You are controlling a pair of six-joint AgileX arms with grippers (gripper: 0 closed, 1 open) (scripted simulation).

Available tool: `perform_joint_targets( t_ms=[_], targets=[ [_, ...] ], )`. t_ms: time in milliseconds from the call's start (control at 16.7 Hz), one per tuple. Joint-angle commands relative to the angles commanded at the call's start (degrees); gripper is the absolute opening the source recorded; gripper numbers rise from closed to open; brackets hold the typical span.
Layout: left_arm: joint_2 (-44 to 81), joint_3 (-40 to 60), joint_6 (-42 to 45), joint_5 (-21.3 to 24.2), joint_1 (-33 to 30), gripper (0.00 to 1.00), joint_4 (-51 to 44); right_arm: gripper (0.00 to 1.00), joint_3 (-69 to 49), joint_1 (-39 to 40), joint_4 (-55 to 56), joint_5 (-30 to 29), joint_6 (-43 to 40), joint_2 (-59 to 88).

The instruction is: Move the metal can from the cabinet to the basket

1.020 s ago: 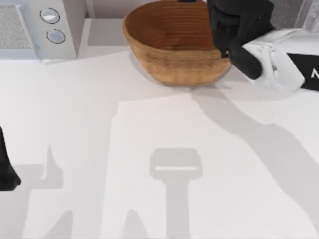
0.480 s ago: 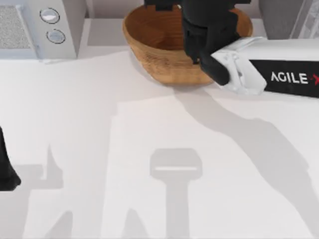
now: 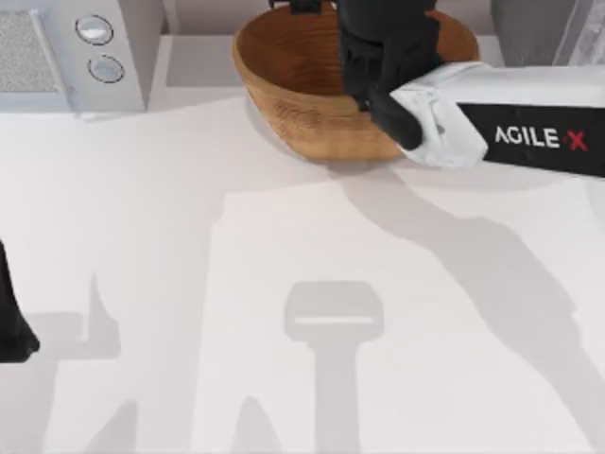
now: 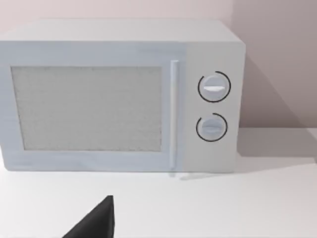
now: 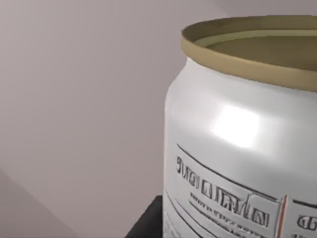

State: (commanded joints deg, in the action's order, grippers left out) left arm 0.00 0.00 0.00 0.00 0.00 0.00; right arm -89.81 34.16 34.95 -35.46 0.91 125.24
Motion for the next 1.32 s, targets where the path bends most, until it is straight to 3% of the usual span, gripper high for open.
perform_joint_targets(
  t_ms=[180, 960, 1320],
  targets=[
    [0.0, 0.0, 0.0, 0.0, 0.0, 1.0, 0.0, 0.0, 0.0, 0.0, 0.0, 0.0, 0.0, 0.0],
    [0.0, 0.0, 0.0, 0.0, 0.0, 1.0, 0.0, 0.98, 0.0, 0.0, 0.0, 0.0, 0.0, 0.0],
    [0.0, 0.0, 0.0, 0.0, 0.0, 1.0, 0.0, 1.0, 0.0, 0.0, 0.0, 0.0, 0.0, 0.0]
  ],
)
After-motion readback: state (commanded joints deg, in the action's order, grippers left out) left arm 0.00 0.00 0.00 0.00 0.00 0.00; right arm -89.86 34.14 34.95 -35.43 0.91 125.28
